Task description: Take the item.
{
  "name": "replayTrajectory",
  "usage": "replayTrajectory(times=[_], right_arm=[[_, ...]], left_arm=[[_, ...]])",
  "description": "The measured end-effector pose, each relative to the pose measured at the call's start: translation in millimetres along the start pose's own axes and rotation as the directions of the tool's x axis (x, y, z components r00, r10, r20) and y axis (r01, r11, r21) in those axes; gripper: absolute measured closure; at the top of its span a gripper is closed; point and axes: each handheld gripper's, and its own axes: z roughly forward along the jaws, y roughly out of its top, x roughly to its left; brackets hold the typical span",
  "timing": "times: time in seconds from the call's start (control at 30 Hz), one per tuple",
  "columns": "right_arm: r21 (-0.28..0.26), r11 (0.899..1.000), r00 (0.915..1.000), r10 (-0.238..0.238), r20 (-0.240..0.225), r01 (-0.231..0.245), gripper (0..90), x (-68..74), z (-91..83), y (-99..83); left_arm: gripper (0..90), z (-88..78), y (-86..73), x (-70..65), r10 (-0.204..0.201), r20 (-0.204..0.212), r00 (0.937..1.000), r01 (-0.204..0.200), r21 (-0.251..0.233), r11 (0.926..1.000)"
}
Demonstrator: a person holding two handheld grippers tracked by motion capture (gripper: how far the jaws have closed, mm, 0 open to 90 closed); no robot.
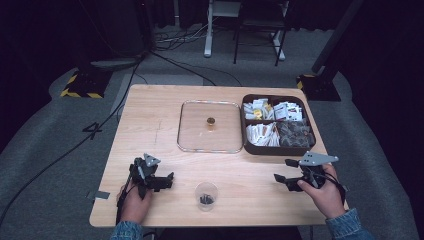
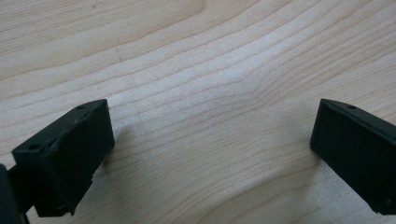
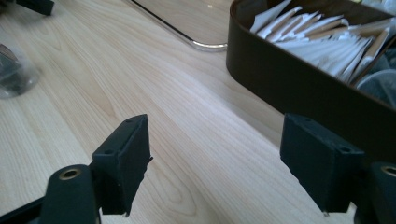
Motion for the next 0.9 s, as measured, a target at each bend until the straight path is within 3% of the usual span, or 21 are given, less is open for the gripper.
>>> replayTrajectory(times=[0.4,0.73,0.8,0.9], right_arm=[[0.042,0.998,0.9988,0.042,0.026,-0.043,23.2,-5.7,18.0,-32.3],[0.081,0.996,0.9977,0.04,0.055,-0.044,19.4,-6.1,27.2,-52.3],[0.074,0.997,0.9978,0.013,0.065,-0.018,18.8,-5.5,29.0,-53.3],[0.074,0.997,0.9978,0.013,0.065,-0.017,18.5,-5.4,29.3,-53.2]], left_arm=[[0.0,0.1,0.0,0.0,0.0,0.002,1.0,0.0,0.0,1.0],[0.0,0.1,-0.1,-0.2,-0.003,0.001,1.0,0.003,-0.001,1.0],[0.0,0.1,0.0,0.0,0.0,0.001,1.0,0.0,-0.001,1.0],[0.0,0.1,0.0,-0.1,0.0,0.001,1.0,0.0,-0.001,1.0]])
